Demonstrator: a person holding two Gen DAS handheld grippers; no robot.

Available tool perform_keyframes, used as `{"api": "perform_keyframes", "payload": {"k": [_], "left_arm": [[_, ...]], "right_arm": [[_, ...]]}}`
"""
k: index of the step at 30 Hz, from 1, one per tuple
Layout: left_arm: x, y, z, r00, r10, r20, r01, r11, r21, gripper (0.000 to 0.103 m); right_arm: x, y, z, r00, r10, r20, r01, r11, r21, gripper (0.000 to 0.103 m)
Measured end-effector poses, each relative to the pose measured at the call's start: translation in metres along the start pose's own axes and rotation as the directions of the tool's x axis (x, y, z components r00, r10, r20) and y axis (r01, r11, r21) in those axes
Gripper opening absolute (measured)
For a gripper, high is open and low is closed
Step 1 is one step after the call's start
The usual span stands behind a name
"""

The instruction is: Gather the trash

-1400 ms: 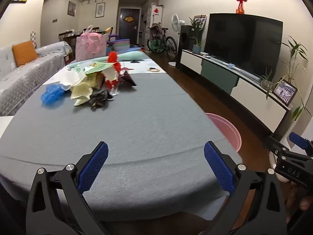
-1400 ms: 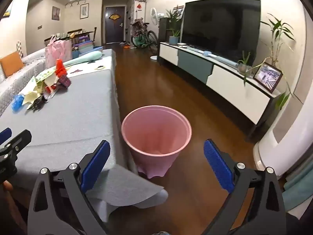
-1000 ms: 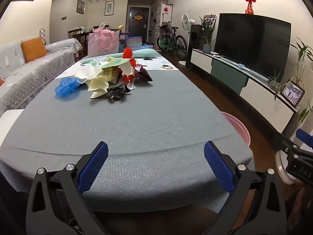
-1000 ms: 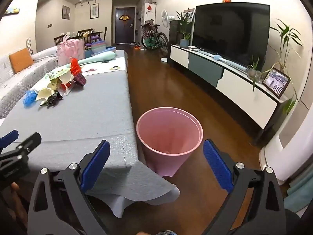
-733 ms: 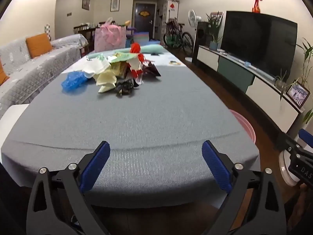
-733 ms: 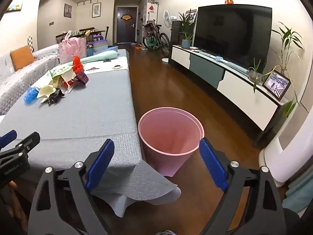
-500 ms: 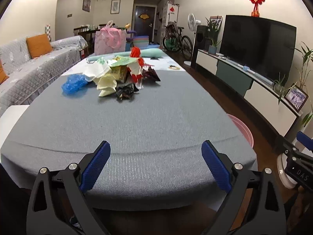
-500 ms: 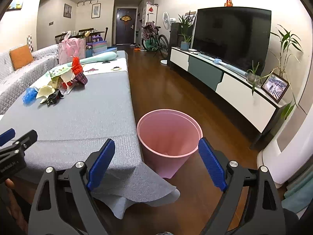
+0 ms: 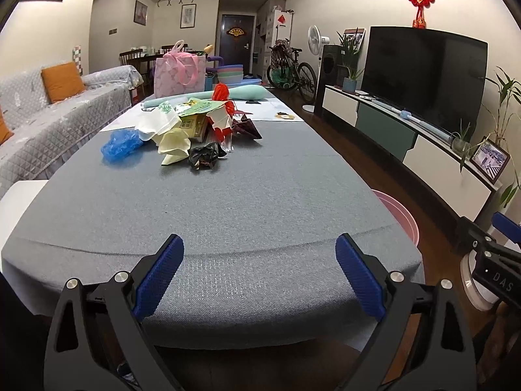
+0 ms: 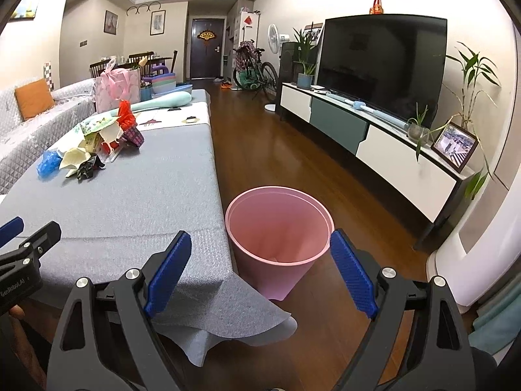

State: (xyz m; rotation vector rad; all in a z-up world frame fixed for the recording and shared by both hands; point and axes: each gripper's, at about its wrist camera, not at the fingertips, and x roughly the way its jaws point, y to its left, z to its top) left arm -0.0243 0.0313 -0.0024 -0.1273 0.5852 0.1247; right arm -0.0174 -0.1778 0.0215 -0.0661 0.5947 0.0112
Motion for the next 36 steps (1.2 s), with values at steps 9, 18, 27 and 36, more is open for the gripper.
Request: {"api": "perform_keyframes", "payload": {"k": [9, 18, 27, 36], "left_arm": [[-0.0015, -0.001, -0.0022, 1.0, -0.006, 0.0, 0.006, 1.0, 0.005, 0.091], [-0.0031, -0.0029, -0.0039, 1.0, -0.014, 0.0, 0.014, 1.0, 0.009, 0.091], [-0.0027, -0.0068, -0.0027, 1.0, -0.027, -0.006, 0.027, 1.0, 0.017, 0.091], [-0.0023, -0.0049, -0.0012, 1.0, -0.028, -0.01, 0.028, 1.0, 0.011, 0.091]], "right_arm": [[-0.0005, -0.0016, 0.0008, 1.0, -0.002, 0.004, 0.002, 1.0, 0.002, 0.085], [-0.0005, -0.0018, 0.0006, 1.0, -0.003, 0.006, 0.003, 1.0, 0.0, 0.085], [-0.0005, -0.0021, 0.0007, 1.0, -0.002, 0.006, 0.002, 1.0, 0.0, 0.085], [-0.0004, -0.0015, 0.0004, 1.0, -0.003, 0.006, 0.003, 1.0, 0.0, 0.085]]}}
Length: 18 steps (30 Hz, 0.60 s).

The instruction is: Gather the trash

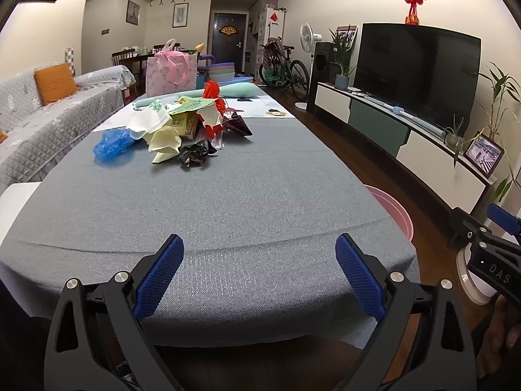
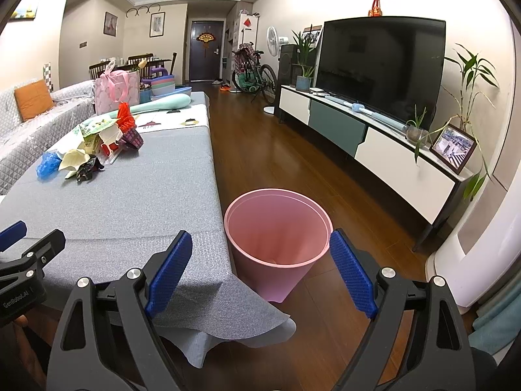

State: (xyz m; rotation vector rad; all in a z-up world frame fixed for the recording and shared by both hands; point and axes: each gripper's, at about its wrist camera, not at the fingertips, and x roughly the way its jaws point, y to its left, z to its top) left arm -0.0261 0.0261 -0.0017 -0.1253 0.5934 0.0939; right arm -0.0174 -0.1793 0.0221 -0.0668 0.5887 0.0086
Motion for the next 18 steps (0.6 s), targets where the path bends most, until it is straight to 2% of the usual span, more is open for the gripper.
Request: {"api": "perform_keyframes", "payload": {"k": [18], "left_arm": [[0.0023, 0.002, 0.0001, 1.0, -0.01, -0.007, 0.01, 1.0, -0.007, 0.091]], "right_arm": [[0.0021, -0.003, 0.0008, 1.0, 0.016, -0.008, -0.016, 1.0, 0.026, 0.078]]}}
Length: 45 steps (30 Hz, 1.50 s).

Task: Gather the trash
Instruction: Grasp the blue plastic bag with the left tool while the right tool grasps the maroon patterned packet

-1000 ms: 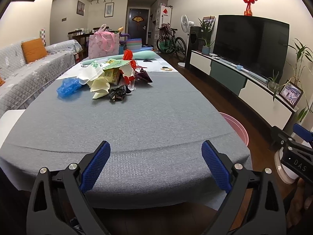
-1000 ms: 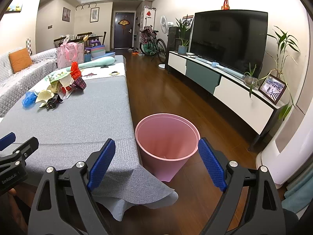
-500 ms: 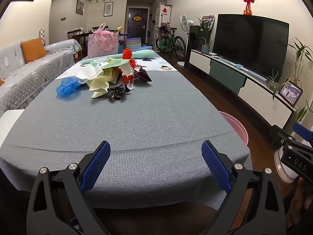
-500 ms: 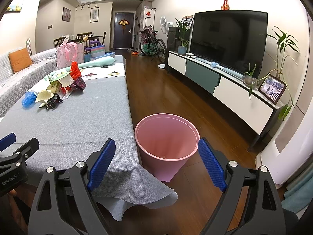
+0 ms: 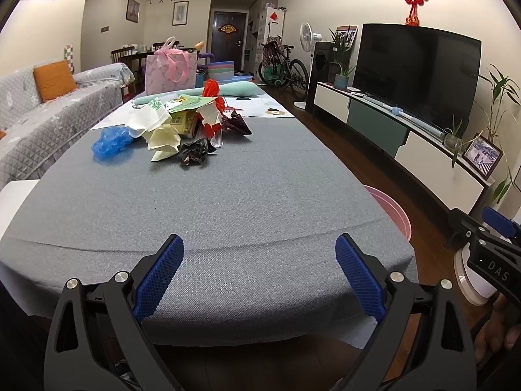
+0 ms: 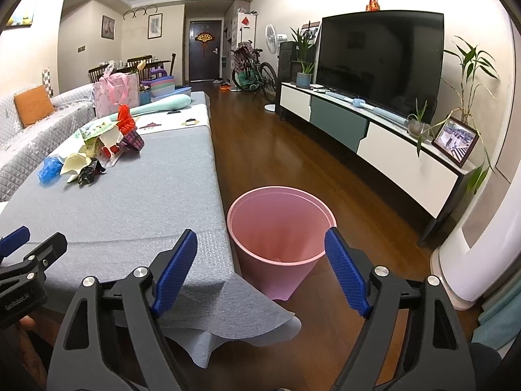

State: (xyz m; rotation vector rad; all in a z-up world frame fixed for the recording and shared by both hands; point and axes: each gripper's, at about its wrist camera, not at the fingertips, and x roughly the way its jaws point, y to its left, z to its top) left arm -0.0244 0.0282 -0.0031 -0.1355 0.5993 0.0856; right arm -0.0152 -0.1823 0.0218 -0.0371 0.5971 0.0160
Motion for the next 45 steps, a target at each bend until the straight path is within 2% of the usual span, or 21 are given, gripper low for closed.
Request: {"api": "perform_keyframes", "payload": {"k": [7, 10, 15, 17, 18, 22, 25, 29, 35, 40, 42, 45], "left_arm": [[-0.003, 0.003, 0.004, 1.0, 0.007, 0.02, -0.007, 1.0, -0.001, 0.089], [-0.005, 0.009, 0.012, 0.999, 0.022, 0.039, -0.022, 1.0, -0.007, 0.084], [-0.01, 0.022, 0.031, 0.996, 0.04, 0.08, -0.04, 0.999, -0.009, 0.067], [-0.01, 0.031, 0.042, 0.995, 0.047, 0.085, -0.046, 0.999, -0.018, 0.058], [-0.009, 0.036, 0.048, 0.994, 0.053, 0.091, -0.052, 0.998, -0.019, 0.054], [-0.005, 0.057, 0.07, 0.99, 0.077, 0.117, -0.078, 0.997, -0.002, 0.05], [0.004, 0.078, 0.084, 0.989, 0.087, 0.117, -0.089, 0.996, 0.006, 0.049], [0.026, 0.111, 0.101, 0.992, 0.111, 0.067, -0.109, 0.994, -0.027, 0.04], [0.061, 0.156, 0.122, 0.985, 0.166, 0.045, -0.162, 0.985, -0.066, 0.04], [0.098, 0.179, 0.136, 0.98, 0.2, -0.007, -0.2, 0.977, -0.08, 0.041], [0.107, 0.188, 0.139, 0.976, 0.215, -0.015, -0.216, 0.972, -0.096, 0.046], [0.118, 0.202, 0.138, 0.97, 0.242, -0.035, -0.245, 0.961, -0.129, 0.05]], "right_arm": [[-0.004, 0.003, 0.006, 1.0, 0.024, 0.004, -0.024, 0.999, 0.032, 0.076], [-0.009, 0.008, 0.013, 0.999, 0.041, 0.017, -0.042, 0.999, 0.034, 0.072], [-0.02, 0.025, 0.035, 0.993, 0.099, 0.068, -0.101, 0.995, 0.02, 0.066], [-0.02, 0.032, 0.044, 0.989, 0.128, 0.072, -0.13, 0.991, 0.016, 0.058], [-0.018, 0.037, 0.049, 0.987, 0.147, 0.07, -0.148, 0.989, 0.013, 0.05], [-0.007, 0.06, 0.078, 0.972, 0.225, 0.066, -0.224, 0.974, -0.022, 0.023], [0.003, 0.083, 0.101, 0.957, 0.283, 0.071, -0.278, 0.958, -0.067, 0.015], [0.031, 0.119, 0.131, 0.934, 0.355, 0.045, -0.349, 0.932, -0.096, 0.014], [0.087, 0.167, 0.16, 0.902, 0.431, -0.02, -0.431, 0.895, -0.119, 0.014], [0.133, 0.193, 0.164, 0.89, 0.454, -0.042, -0.455, 0.88, -0.134, 0.014], [0.152, 0.196, 0.161, 0.889, 0.454, -0.062, -0.458, 0.882, -0.108, 0.014], [0.186, 0.205, 0.155, 0.873, 0.473, -0.116, -0.482, 0.873, -0.068, 0.017]]}}
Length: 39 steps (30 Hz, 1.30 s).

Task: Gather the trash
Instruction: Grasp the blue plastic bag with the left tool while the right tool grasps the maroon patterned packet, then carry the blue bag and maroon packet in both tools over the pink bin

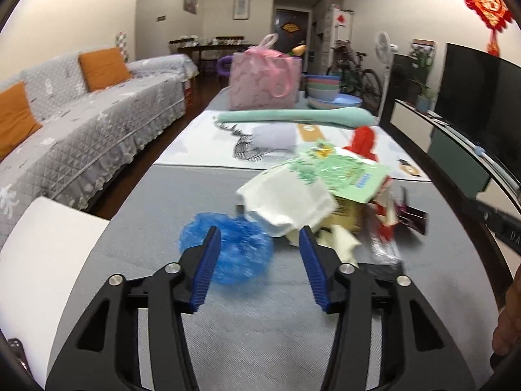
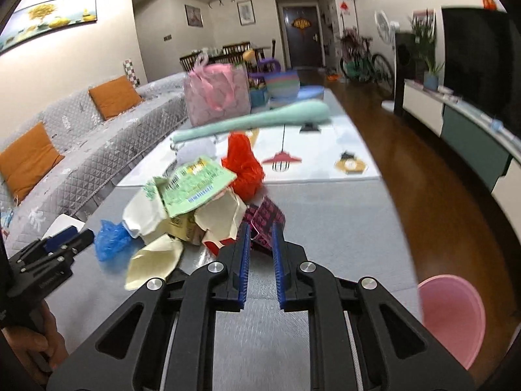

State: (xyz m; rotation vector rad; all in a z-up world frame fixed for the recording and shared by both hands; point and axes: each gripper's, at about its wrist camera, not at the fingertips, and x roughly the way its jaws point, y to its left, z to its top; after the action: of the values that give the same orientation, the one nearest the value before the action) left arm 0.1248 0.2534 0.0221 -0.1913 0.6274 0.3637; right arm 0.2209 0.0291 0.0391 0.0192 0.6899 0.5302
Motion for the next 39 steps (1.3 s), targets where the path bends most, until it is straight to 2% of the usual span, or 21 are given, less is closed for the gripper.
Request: {"api": "perform_keyframes", "payload": {"k": [3, 7, 14, 16, 17, 18, 19, 21, 23, 35, 39], "left_arm": [[0.016, 0.009, -0.001, 0.998, 0.007, -0.057, -0.009, 0.999, -0.045, 0.052], [0.027, 0.006, -0.005, 0.997, 0.013, -0.078, -0.015, 1.0, -0.023, 0.056], [0.048, 0.012, -0.004, 0.99, 0.031, -0.139, -0.035, 0.999, -0.029, 0.057], [0.051, 0.015, -0.004, 0.989, 0.032, -0.146, -0.038, 0.998, -0.04, 0.05], [0.051, 0.016, -0.004, 0.989, 0.03, -0.147, -0.037, 0.998, -0.044, 0.039], [0.05, 0.017, -0.004, 0.988, 0.024, -0.15, -0.032, 0.998, -0.047, 0.03], [0.051, 0.017, -0.004, 0.988, 0.023, -0.152, -0.031, 0.998, -0.047, 0.027], [0.05, 0.017, -0.005, 0.988, 0.028, -0.154, -0.035, 0.999, -0.041, 0.01], [0.048, 0.018, -0.005, 0.988, 0.025, -0.15, -0.032, 0.999, -0.042, 0.004], [0.006, 0.023, 0.006, 0.999, -0.005, -0.036, 0.003, 0.998, -0.064, 0.001], [-0.016, 0.019, 0.009, 0.999, -0.015, 0.029, 0.017, 0.999, -0.051, 0.001]], "right_arm": [[0.02, 0.003, 0.0, 1.0, 0.005, -0.016, -0.005, 1.0, -0.01, 0.017], [0.047, 0.008, 0.0, 0.998, 0.0, -0.061, -0.002, 0.999, -0.032, 0.027], [0.067, 0.014, -0.001, 0.995, -0.018, -0.102, 0.012, 0.998, -0.066, 0.03], [0.07, 0.013, -0.002, 0.993, -0.027, -0.112, 0.02, 0.998, -0.068, 0.03], [0.071, 0.012, -0.002, 0.993, -0.029, -0.115, 0.021, 0.997, -0.068, 0.03], [0.071, 0.012, -0.003, 0.993, -0.024, -0.12, 0.016, 0.998, -0.067, 0.027], [0.071, 0.012, -0.003, 0.992, -0.02, -0.121, 0.011, 0.997, -0.07, 0.021], [0.069, 0.014, -0.005, 0.992, -0.021, -0.121, 0.009, 0.995, -0.095, 0.014], [0.069, 0.014, -0.006, 0.992, -0.019, -0.121, 0.007, 0.995, -0.102, 0.012], [0.02, 0.009, -0.004, 1.0, -0.004, -0.028, 0.001, 0.994, -0.112, 0.009], [0.0, 0.004, -0.003, 1.0, -0.007, 0.001, 0.008, 0.995, -0.104, 0.009]]}}
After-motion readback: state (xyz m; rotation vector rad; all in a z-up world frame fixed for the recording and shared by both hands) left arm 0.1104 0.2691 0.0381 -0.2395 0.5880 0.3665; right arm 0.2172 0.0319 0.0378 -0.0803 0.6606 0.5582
